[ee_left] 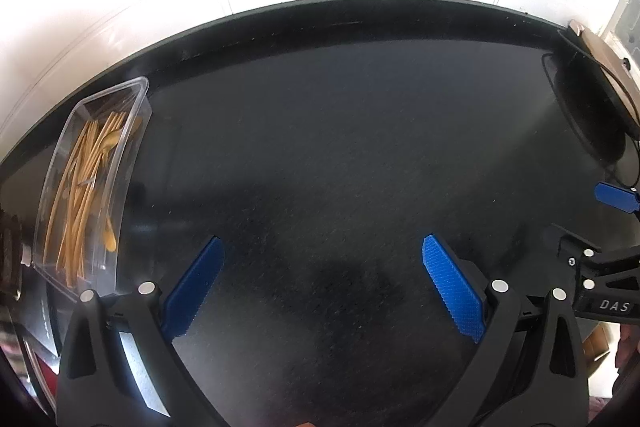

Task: Organize utensils

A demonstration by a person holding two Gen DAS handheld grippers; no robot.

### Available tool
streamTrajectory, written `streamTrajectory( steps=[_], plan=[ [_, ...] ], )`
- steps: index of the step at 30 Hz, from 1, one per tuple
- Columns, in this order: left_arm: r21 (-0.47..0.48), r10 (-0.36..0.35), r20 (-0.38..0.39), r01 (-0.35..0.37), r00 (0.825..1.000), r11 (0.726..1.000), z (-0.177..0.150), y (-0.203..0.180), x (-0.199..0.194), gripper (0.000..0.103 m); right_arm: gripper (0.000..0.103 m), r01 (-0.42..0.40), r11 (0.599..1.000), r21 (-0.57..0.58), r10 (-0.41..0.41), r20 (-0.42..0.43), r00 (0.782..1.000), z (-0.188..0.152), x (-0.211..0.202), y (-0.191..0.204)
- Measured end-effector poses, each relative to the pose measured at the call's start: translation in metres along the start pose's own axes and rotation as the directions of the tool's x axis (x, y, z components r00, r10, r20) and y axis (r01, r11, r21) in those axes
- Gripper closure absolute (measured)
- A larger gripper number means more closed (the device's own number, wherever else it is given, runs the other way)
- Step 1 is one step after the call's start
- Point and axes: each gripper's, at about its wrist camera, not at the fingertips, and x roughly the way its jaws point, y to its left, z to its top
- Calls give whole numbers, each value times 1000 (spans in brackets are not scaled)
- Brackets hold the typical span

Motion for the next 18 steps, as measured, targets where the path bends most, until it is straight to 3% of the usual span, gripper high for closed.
streamTrajectory(
  steps=[6, 7, 10, 14, 18],
  plan=[
    [-17, 2, -14, -2, 1000, 1000, -6, 4, -1, 6, 7, 6, 1000, -1, -6, -4, 1000, -6, -3, 2],
    [-25, 24, 1, -24, 1000, 999, -8, 5, -4, 6, 7, 7, 1000, 2, -7, -4, 1000, -7, -4, 2],
    [1, 1, 34, -1, 999, 1000, -9, 1, -9, 6, 7, 7, 1000, 11, -7, -5, 1000, -9, -5, 0],
    [0, -55, -14, 55, 998, 998, -10, 2, -3, 6, 7, 4, 1000, 12, -4, -5, 1000, -11, -6, -1],
    [-30, -29, -47, 28, 998, 999, -11, 8, 2, 6, 7, 4, 1000, 10, -4, -2, 1000, -13, -8, 0]
  ],
)
